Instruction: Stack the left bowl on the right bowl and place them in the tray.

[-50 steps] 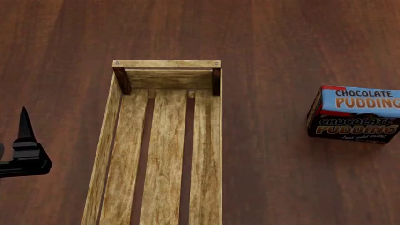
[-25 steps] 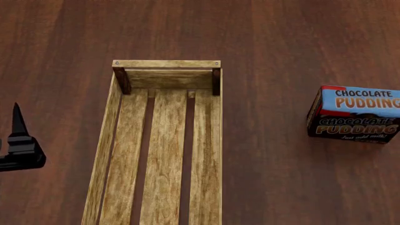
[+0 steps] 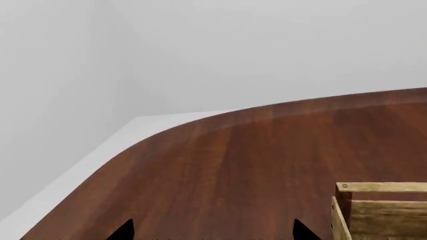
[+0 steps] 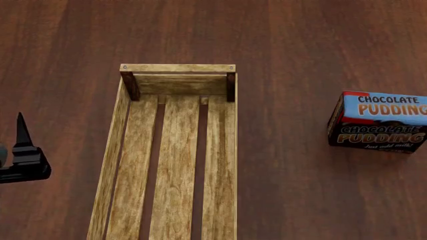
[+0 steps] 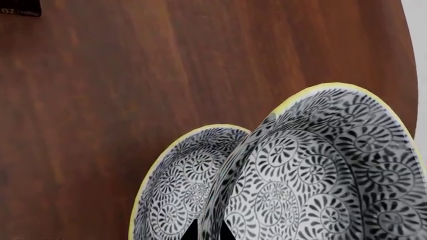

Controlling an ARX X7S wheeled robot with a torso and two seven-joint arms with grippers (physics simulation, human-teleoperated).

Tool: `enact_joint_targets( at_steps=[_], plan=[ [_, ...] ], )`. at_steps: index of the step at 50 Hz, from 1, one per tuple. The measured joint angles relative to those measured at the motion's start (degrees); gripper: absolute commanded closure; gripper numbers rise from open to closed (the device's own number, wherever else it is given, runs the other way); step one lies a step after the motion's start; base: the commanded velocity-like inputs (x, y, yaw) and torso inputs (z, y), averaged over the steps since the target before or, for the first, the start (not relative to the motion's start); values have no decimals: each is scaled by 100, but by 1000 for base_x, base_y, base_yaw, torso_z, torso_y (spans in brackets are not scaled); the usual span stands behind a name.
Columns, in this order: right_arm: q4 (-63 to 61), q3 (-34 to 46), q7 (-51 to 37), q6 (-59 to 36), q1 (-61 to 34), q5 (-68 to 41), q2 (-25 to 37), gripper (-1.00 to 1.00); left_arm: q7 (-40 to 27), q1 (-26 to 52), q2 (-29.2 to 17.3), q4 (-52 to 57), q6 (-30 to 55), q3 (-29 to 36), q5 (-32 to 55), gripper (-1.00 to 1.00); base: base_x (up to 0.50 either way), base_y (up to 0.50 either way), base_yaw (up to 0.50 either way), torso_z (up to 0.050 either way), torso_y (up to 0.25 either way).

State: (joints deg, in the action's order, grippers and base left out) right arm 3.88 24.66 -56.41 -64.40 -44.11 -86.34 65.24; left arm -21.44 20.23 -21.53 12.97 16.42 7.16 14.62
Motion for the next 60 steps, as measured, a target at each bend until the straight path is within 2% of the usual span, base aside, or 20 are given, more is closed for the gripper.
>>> enact_joint_targets(
  at_steps=[60],
  plan=[
    [831, 418, 986, 576, 237, 851, -431, 100, -22, 81, -52, 49, -6, 68, 70, -100, 0, 0, 0, 0, 0]
  ],
)
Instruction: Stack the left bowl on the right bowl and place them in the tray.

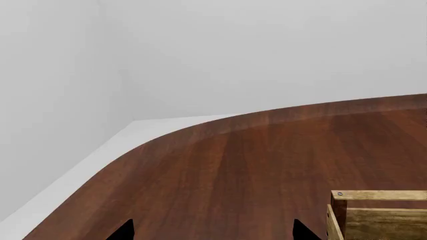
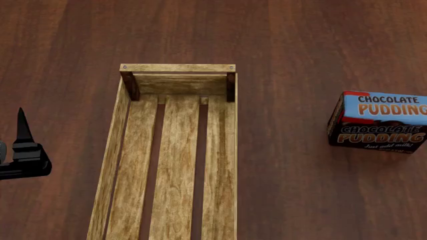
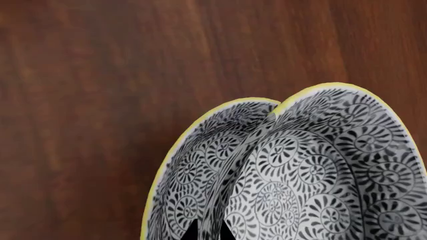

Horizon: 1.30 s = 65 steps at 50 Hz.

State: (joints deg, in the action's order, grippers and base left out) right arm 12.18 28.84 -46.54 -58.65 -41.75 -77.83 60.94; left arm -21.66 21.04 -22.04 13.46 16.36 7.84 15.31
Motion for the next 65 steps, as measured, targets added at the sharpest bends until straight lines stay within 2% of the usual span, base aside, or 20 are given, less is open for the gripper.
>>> enact_joint_targets(
  at_steps=[11, 12, 39, 65],
  plan=[
    [130, 80, 130, 23, -27, 101, -93, 100, -15, -7, -15, 27, 20, 39, -15, -100, 0, 0, 0, 0, 0],
    [139, 80, 133, 28, -22, 100, -96, -100, -16, -7, -16, 30, 22, 42, -16, -100, 0, 0, 0, 0, 0],
    [66, 0, 34, -123, -83, 215, 6, -100, -34, -35, -48, 64, 26, 94, -11, -100, 0, 0, 0, 0, 0],
    [-374, -158, -285, -439, -365, -258, 165, -100, -48, -55, -77, 110, 19, 83, 51, -100, 0, 0, 0, 0, 0]
  ],
)
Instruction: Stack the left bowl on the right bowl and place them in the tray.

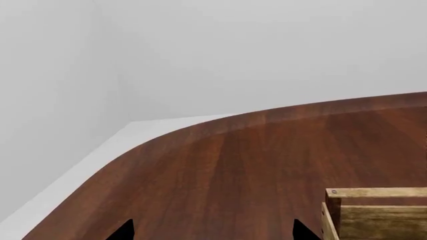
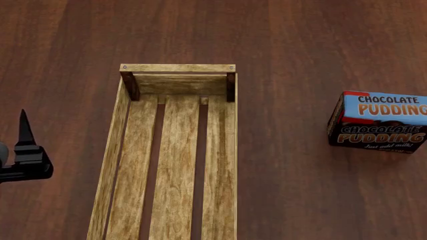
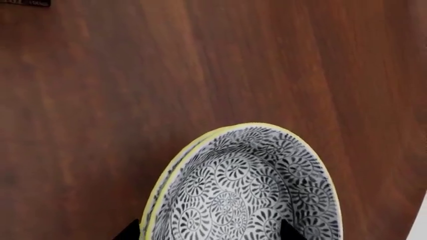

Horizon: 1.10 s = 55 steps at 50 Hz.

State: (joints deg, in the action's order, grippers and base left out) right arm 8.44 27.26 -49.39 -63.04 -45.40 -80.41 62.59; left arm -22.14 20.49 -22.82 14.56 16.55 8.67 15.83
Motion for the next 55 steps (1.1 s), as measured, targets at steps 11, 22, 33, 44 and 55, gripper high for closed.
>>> enact_joint_targets(
  at_steps=[11, 22, 33, 44, 55],
  plan=[
    [78, 118, 103, -83, -212, 140, -143, -100, -7, -3, -9, -23, -24, -7, 13, -100, 0, 0, 0, 0, 0],
    [317, 313, 371, -38, -393, 420, -394, -100, -12, 10, -19, -32, -27, 6, 19, -100, 0, 0, 0, 0, 0],
    [515, 390, 559, 194, -304, 593, -555, -100, -22, 21, -47, -8, -7, 12, 21, -100, 0, 0, 0, 0, 0],
    [625, 401, 759, 518, -42, 700, -594, -100, -34, 20, -61, 6, 4, 41, 8, -100, 0, 0, 0, 0, 0],
    [690, 361, 1001, 996, 336, 814, -585, -100, -49, 21, -70, 23, 11, 62, 3, -100, 0, 0, 0, 0, 0]
  ],
)
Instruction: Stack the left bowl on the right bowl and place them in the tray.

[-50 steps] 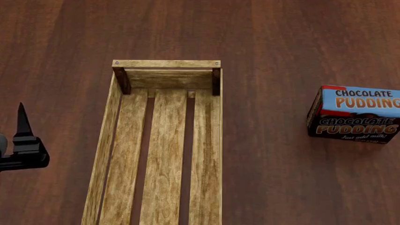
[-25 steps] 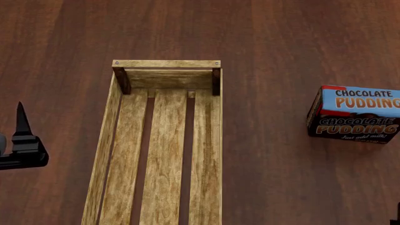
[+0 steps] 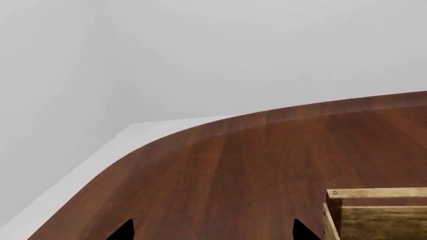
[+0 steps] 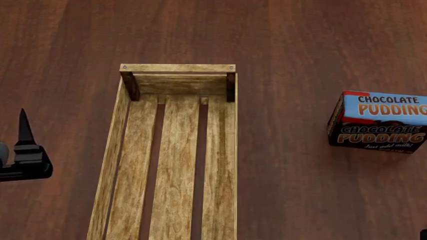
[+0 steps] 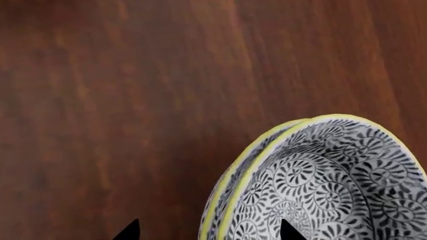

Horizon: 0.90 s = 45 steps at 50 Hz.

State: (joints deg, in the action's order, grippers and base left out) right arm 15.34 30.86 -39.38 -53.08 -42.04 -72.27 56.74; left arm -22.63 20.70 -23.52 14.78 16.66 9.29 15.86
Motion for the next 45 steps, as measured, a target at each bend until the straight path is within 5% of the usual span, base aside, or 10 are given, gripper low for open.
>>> enact_joint_targets(
  at_steps=[45],
  plan=[
    [678, 66, 609, 813, 388, 463, -281, -100, -73, -44, -80, 21, 23, 59, -59, -100, 0, -1, 0, 0, 0]
  ],
)
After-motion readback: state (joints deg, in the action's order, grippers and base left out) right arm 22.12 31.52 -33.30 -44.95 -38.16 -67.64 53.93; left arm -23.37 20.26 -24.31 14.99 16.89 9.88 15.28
